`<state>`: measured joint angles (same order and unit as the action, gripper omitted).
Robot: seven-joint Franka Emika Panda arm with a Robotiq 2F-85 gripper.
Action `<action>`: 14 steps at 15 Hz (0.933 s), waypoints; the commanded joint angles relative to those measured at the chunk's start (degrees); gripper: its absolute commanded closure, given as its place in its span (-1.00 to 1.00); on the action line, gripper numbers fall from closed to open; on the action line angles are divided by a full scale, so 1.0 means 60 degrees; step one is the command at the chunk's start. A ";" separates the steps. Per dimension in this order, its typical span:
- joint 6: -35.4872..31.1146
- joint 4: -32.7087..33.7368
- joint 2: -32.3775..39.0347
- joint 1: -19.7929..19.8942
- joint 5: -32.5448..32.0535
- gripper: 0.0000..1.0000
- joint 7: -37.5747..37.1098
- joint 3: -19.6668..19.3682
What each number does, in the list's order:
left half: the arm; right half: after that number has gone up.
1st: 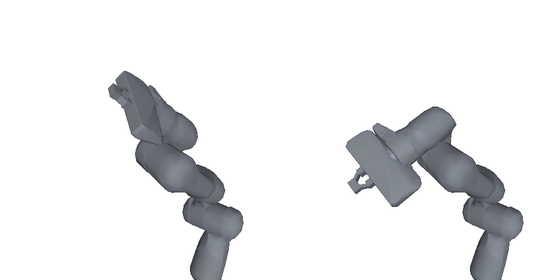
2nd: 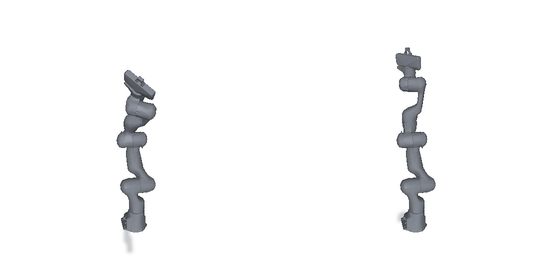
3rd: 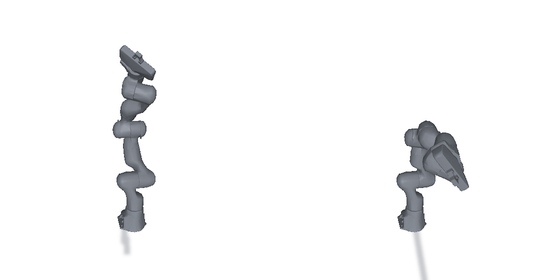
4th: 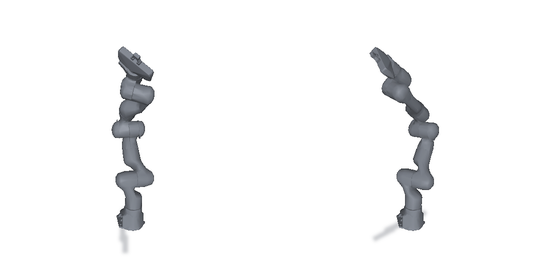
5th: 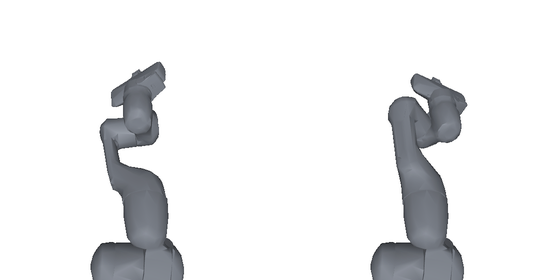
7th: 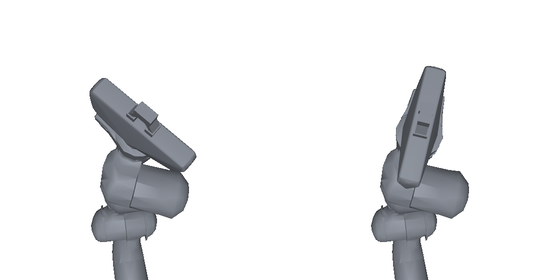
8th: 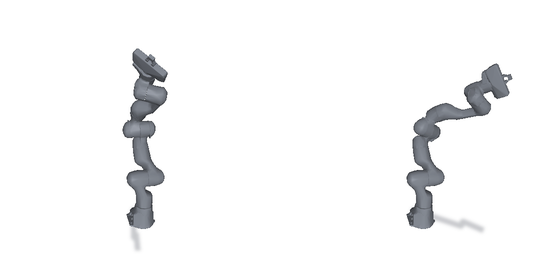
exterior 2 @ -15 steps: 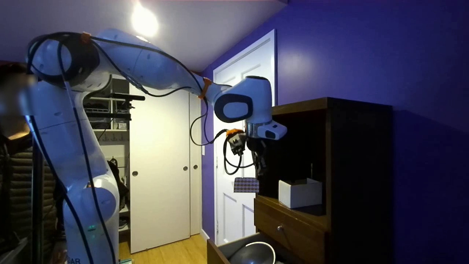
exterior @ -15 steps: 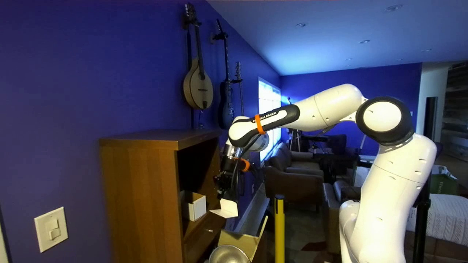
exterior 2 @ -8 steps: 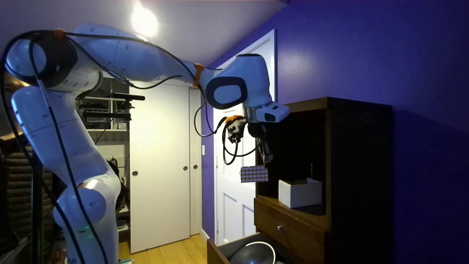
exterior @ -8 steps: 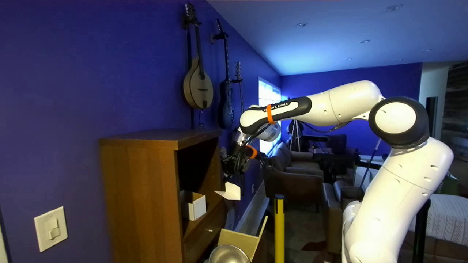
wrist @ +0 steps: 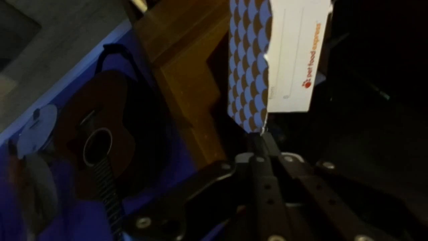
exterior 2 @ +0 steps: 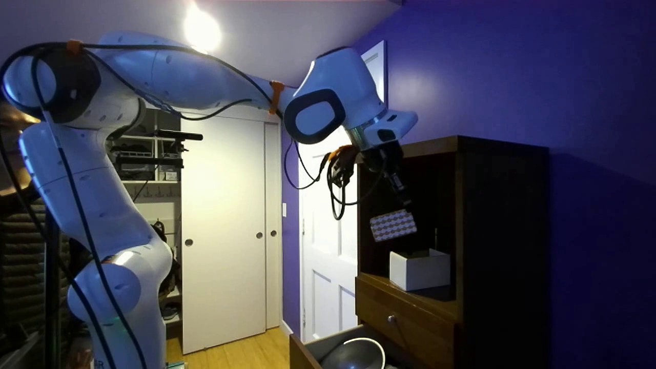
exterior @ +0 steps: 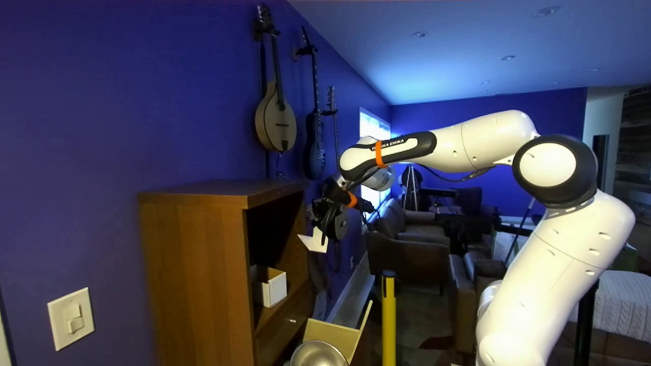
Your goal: Put the white paper on top of the shelf
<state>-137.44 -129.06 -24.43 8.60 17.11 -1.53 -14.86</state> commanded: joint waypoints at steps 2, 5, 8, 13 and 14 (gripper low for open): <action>-0.1931 0.0279 0.0043 0.0720 -0.0559 1.00 -0.0986 0.0406; -0.3512 0.0278 0.0137 0.1197 -0.1044 1.00 -0.1734 0.0763; -0.5053 0.0282 0.0291 0.2027 -0.1737 1.00 -0.2770 0.1376; -0.7306 0.0285 0.0536 0.4934 -0.2954 1.00 -0.4854 0.3432; -0.7733 0.0290 0.0539 0.5700 -0.3076 1.00 -0.5244 0.3987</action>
<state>-177.33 -127.98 -22.26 32.01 2.42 -25.40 1.28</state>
